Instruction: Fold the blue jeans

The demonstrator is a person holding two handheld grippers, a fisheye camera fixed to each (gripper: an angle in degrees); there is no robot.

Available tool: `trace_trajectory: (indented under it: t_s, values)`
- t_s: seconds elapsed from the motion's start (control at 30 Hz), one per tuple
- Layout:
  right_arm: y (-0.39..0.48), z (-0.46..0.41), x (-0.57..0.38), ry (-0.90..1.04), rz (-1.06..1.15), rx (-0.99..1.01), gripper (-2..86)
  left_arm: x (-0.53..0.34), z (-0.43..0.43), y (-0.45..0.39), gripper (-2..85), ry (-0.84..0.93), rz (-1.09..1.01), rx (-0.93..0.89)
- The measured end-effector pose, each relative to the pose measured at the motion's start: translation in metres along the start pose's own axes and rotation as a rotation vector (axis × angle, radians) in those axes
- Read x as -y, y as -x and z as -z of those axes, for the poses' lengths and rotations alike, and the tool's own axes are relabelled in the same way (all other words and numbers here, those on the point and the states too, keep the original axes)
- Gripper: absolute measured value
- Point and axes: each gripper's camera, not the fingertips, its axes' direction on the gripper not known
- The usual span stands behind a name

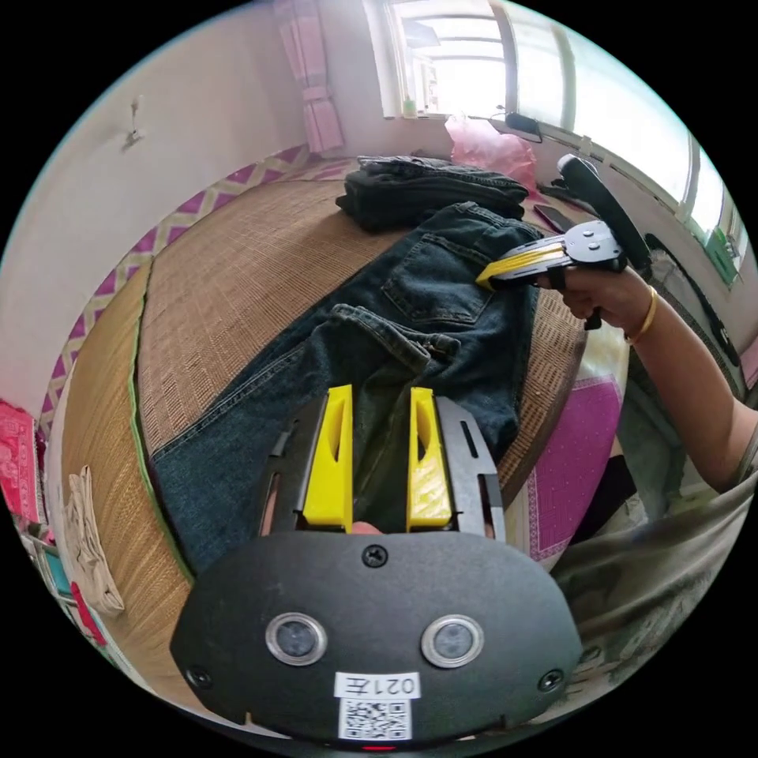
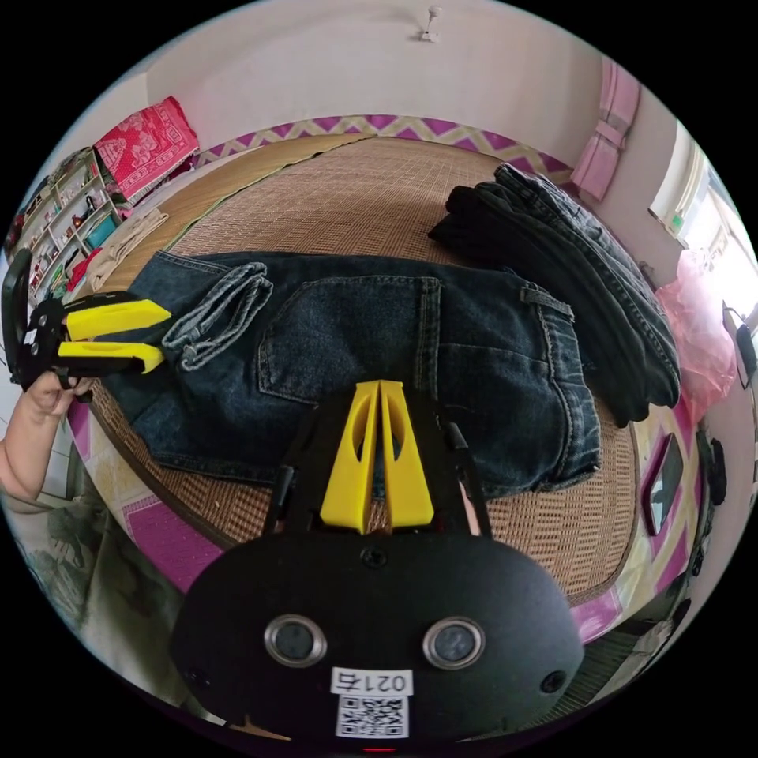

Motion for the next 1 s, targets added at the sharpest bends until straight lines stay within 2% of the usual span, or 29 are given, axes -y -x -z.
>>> trace_trajectory:
  t_s: [0.07,0.2,0.3,0.4,0.47,0.53,0.63,0.67,0.7,0.77,0.8,0.87,0.9,0.93,0.97,1.0]
  values:
    - [-0.003,0.001,-0.003,-0.002,-0.005,0.006,-0.6,-0.02,-0.035,-0.019,9.0,0.082,-0.092,-0.029]
    - [-0.011,0.002,-0.011,-0.009,-0.017,0.022,-0.6,-0.063,-0.068,-0.025,5.6,0.06,-0.082,0.0]
    - [-0.014,0.002,-0.016,-0.011,-0.019,0.016,-0.6,-0.115,-0.072,0.003,0.9,-0.036,0.046,-0.098]
    - [-0.02,0.002,-0.02,-0.011,-0.025,0.023,-0.6,-0.205,-0.033,0.072,-0.2,-0.271,0.26,-0.281]
    - [-0.023,0.002,-0.022,-0.011,-0.028,0.029,-0.6,-0.308,0.012,0.146,-0.6,-0.458,0.442,-0.371]
    - [-0.026,0.002,-0.024,-0.011,-0.027,0.027,-0.6,-0.4,0.045,0.201,-0.7,-0.589,0.573,-0.374]
    - [-0.029,0.001,-0.027,-0.012,-0.025,0.02,-0.6,-0.571,0.09,0.276,-0.8,-0.739,0.776,-0.258]
    - [-0.031,0.001,-0.028,-0.013,-0.027,0.021,-0.6,-0.641,0.097,0.3,-0.8,-0.758,0.88,-0.18]
    - [-0.034,0.001,-0.029,-0.014,-0.033,0.024,-0.6,-0.674,0.097,0.309,-0.8,-0.76,0.929,-0.141]
    - [-0.037,0.0,-0.03,-0.014,-0.041,0.03,-0.6,-0.803,0.062,0.347,-0.8,-0.686,1.114,-0.073]
    - [-0.04,-0.001,-0.03,-0.014,-0.049,0.036,-0.6,-0.83,0.044,0.356,-0.8,-0.65,1.14,-0.099]
    - [-0.045,-0.002,-0.03,-0.012,-0.063,0.049,-0.6,-0.929,-0.055,0.38,-0.8,-0.503,1.31,-0.297]
    - [-0.048,-0.003,-0.03,-0.011,-0.072,0.059,-0.6,-0.952,-0.078,0.38,-0.8,-0.501,1.349,-0.349]
    - [-0.05,-0.003,-0.03,-0.011,-0.076,0.063,-0.6,-0.993,-0.105,0.377,-0.9,-0.627,1.416,-0.475]
    - [-0.052,-0.004,-0.029,-0.011,-0.081,0.069,-0.6,-1.01,-0.11,0.376,-0.9,-0.678,1.385,-0.518]
    - [-0.053,-0.004,-0.028,-0.011,-0.084,0.07,-0.6,-1.012,-0.111,0.375,-0.9,-0.653,1.369,-0.488]
